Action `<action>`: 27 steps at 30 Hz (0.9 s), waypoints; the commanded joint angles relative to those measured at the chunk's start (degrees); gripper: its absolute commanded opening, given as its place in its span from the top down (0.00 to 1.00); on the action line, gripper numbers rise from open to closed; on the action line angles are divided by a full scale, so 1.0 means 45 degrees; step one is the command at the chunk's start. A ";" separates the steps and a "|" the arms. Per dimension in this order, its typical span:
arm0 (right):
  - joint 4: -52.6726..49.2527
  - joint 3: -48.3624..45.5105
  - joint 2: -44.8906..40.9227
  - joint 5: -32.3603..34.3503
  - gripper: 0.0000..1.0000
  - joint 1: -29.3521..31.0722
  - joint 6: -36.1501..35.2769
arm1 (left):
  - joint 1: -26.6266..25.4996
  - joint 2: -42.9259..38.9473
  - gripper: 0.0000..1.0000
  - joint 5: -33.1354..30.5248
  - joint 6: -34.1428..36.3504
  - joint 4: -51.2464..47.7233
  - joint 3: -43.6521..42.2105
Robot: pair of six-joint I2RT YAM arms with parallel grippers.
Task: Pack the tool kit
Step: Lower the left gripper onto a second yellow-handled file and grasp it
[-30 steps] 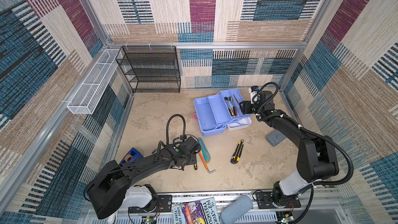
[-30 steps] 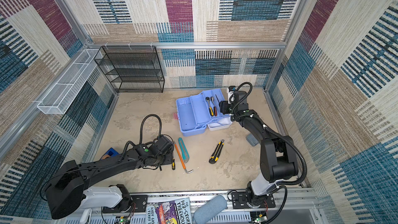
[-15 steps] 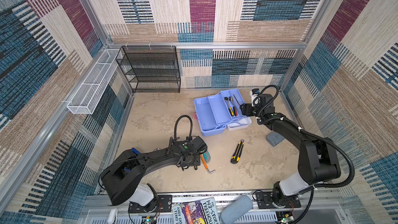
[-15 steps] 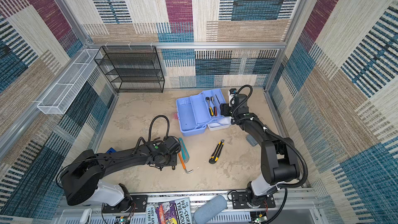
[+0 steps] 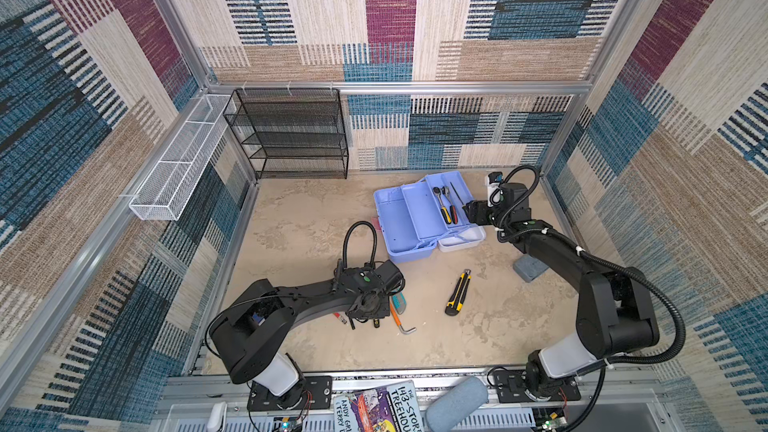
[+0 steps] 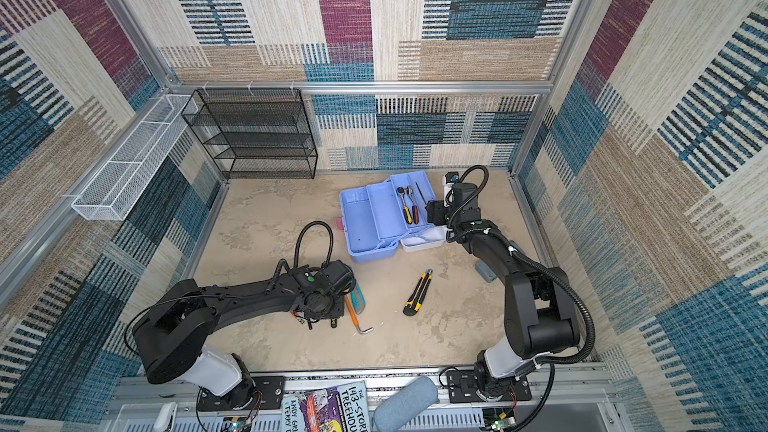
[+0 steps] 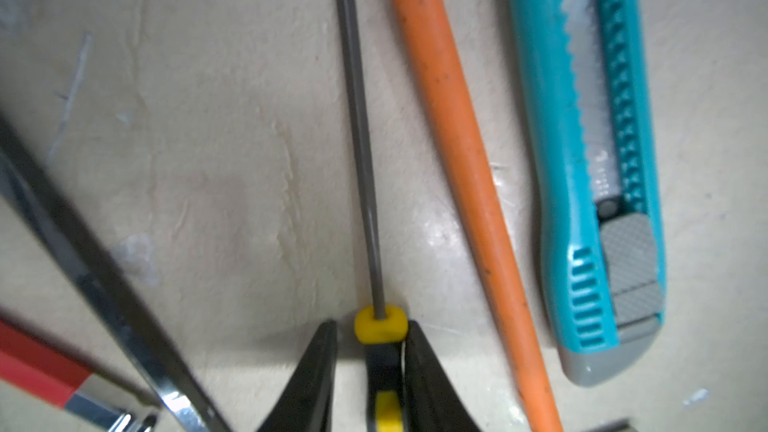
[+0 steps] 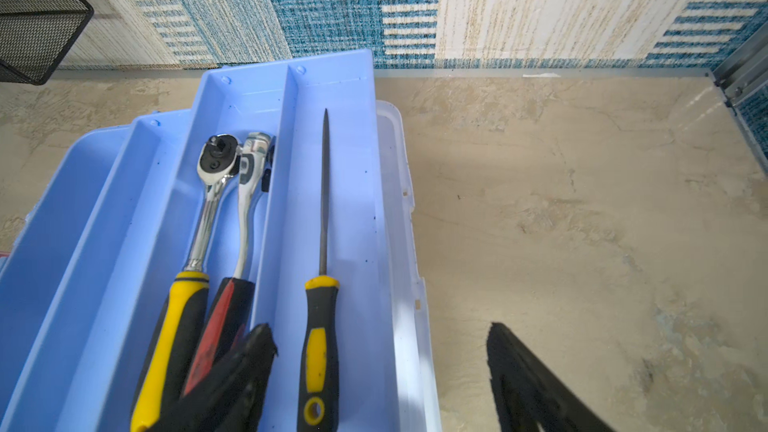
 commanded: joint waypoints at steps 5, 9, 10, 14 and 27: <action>0.0327 -0.0050 -0.0148 -0.0040 0.18 0.0007 0.0103 | 0.0013 -0.0301 0.87 -0.0285 0.0319 -0.0655 -0.0174; 0.0496 -0.0431 -0.0312 -0.0549 0.18 -0.0002 0.0322 | 0.0026 -0.0730 0.95 -0.0653 0.0376 -0.0654 -0.0223; 0.0551 -0.0509 -0.0348 -0.0784 0.18 0.0007 0.0342 | 0.0042 -0.0872 0.97 -0.0757 0.0363 -0.0652 -0.0237; 0.0704 -0.0642 -0.0502 -0.1790 0.18 0.0007 0.0281 | 0.0050 -0.1441 1.00 -0.1145 0.0435 -0.0650 -0.0333; 0.1098 -0.0936 -0.0480 -0.4667 0.23 0.0027 0.1607 | 0.0129 -0.3235 1.00 -0.2287 0.1632 0.0206 0.0103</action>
